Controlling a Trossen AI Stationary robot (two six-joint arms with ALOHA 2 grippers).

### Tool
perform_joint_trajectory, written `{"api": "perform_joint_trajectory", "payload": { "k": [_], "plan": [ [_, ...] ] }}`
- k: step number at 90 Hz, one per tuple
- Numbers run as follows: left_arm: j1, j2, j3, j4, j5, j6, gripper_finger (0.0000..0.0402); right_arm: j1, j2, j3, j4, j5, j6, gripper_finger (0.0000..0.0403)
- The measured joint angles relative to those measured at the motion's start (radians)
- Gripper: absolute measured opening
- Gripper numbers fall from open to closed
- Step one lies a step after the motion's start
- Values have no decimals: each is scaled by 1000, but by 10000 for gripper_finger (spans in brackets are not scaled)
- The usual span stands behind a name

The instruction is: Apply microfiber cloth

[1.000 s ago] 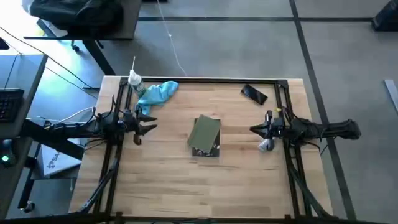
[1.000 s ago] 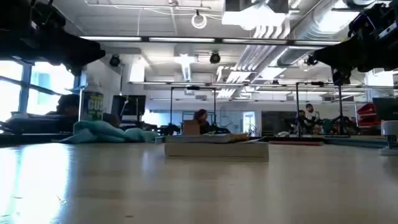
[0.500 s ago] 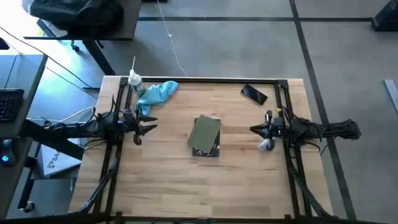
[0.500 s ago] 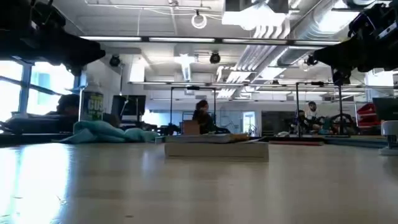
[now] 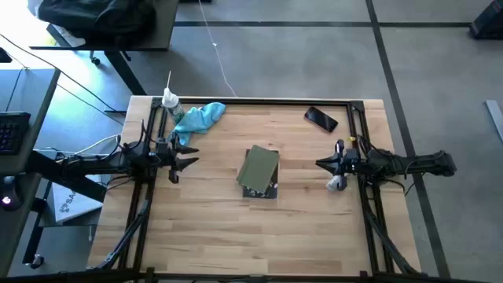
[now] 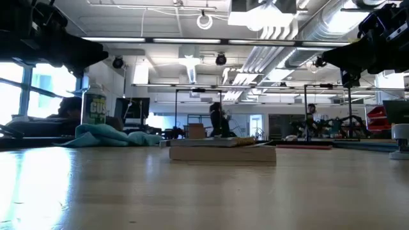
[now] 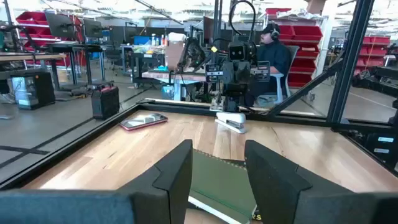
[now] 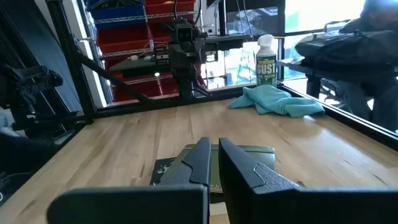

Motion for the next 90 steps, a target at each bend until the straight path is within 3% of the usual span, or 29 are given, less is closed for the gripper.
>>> {"api": "perform_joint_trajectory", "payload": {
  "k": [22, 41, 71, 90],
  "plan": [
    [0, 0, 0, 4, 0, -27, 129, 0, 0, 0, 0, 0, 1, 2],
    [0, 0, 0, 27, 14, -293, 129, 0, 0, 0, 0, 0, 0, 2],
    [0, 4, 0, 5, -24, -152, 129, 0, 0, 0, 0, 0, 0, 2],
    [0, 9, 0, 19, -171, -155, 129, 0, 0, 0, 0, 0, 0, 2]
  ]
}}
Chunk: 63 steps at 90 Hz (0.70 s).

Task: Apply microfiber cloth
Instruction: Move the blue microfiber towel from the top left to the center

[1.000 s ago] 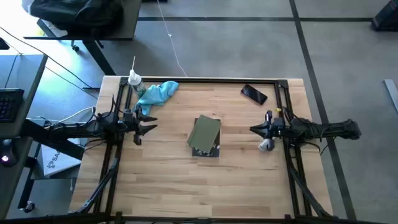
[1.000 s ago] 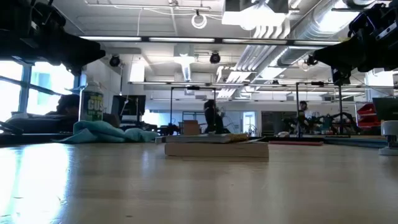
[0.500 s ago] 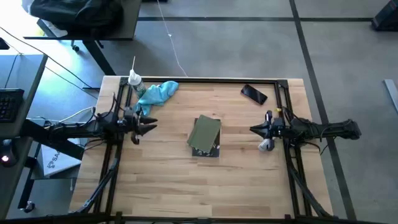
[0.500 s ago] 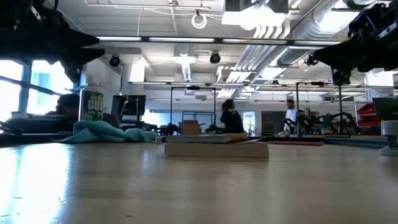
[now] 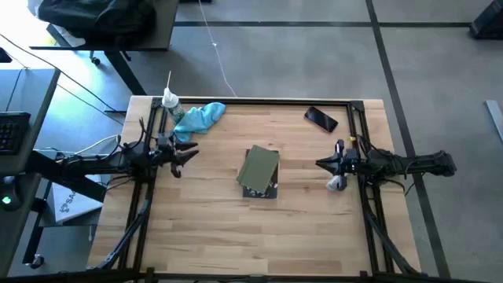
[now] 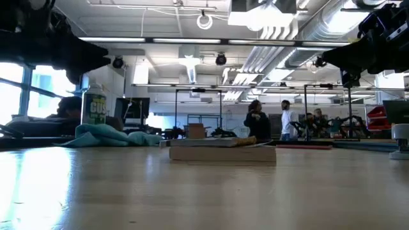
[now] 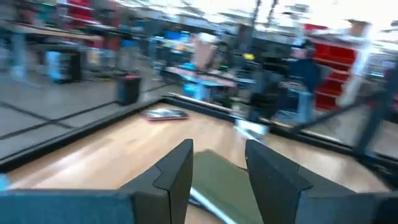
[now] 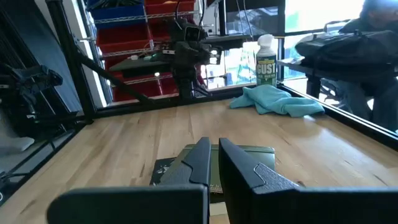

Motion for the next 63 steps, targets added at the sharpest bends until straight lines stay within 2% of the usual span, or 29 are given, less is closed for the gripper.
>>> {"api": "perform_joint_trajectory", "payload": {
  "k": [13, 29, 43, 63],
  "plan": [
    [0, 16, 0, 146, 41, 28, 129, 0, 0, 0, 0, 0, 0, 2],
    [0, 97, 0, 327, 79, 43, 129, 0, 0, 0, 0, 0, 0, 2],
    [0, 197, 0, 405, 79, -15, 129, 0, 0, 0, 0, 0, 0, 2],
    [-3, 378, 0, 642, 167, -95, 129, 0, 0, 0, 0, 0, 0, 2]
  ]
}}
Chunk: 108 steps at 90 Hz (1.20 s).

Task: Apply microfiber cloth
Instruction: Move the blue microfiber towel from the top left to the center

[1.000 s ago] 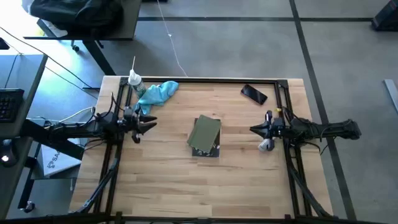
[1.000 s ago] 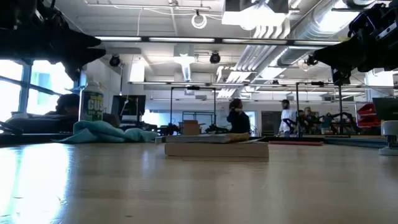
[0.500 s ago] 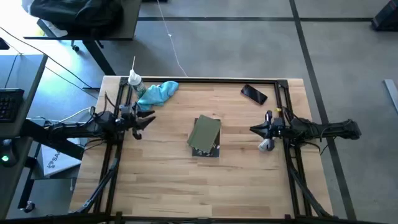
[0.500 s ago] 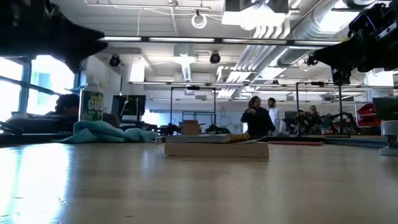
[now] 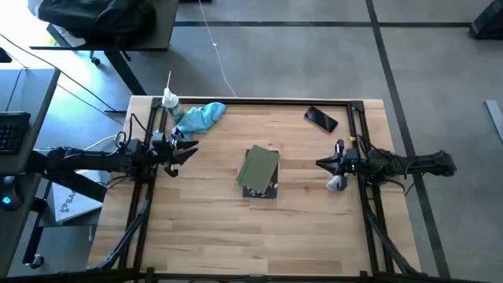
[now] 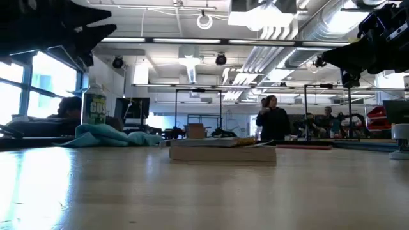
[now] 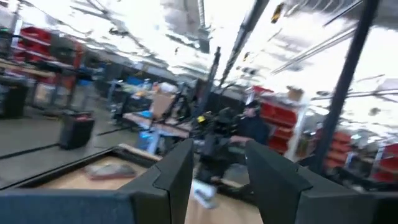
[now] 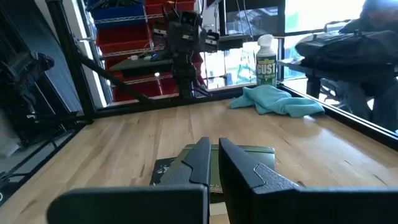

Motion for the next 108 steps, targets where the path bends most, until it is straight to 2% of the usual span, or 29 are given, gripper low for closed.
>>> {"api": "perform_joint_trajectory", "payload": {
  "k": [14, 30, 51, 88, 108],
  "plan": [
    [-15, 69, 0, 95, 7, 42, 129, 0, 0, 0, 0, 0, 0, 2],
    [-30, 73, 0, 159, 5, 92, 129, 0, 0, 0, 0, 0, 0, 2],
    [-65, 121, 1, 295, -2, 85, 129, 0, 0, 0, 0, 0, -1, 2],
    [-120, 377, 113, 288, -3, 137, 131, 0, 0, 0, 0, 0, 0, 2],
    [-121, 447, 154, 279, -93, 165, 173, 0, 0, 0, 3, 0, 1, 2]
  ]
}}
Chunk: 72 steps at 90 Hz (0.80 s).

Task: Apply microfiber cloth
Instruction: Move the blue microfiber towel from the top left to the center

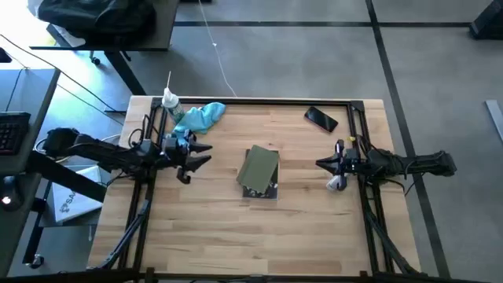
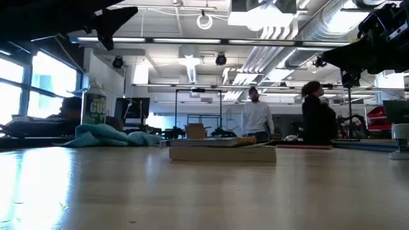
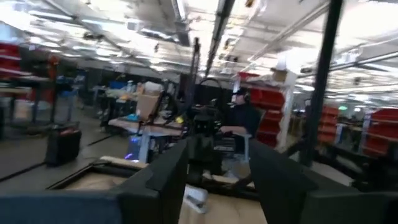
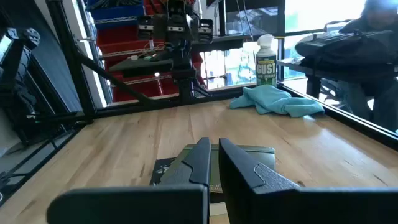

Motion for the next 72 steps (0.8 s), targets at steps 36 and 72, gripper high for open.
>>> {"api": "perform_joint_trajectory", "payload": {
  "k": [36, 72],
  "plan": [
    [1, 6, 5, -5, -200, -1, 249, 0, 0, 0, 152, 22, 192, 2],
    [0, 5, 5, -5, -260, -80, 248, -1, 0, 0, 319, 1, 315, 2]
  ]
}}
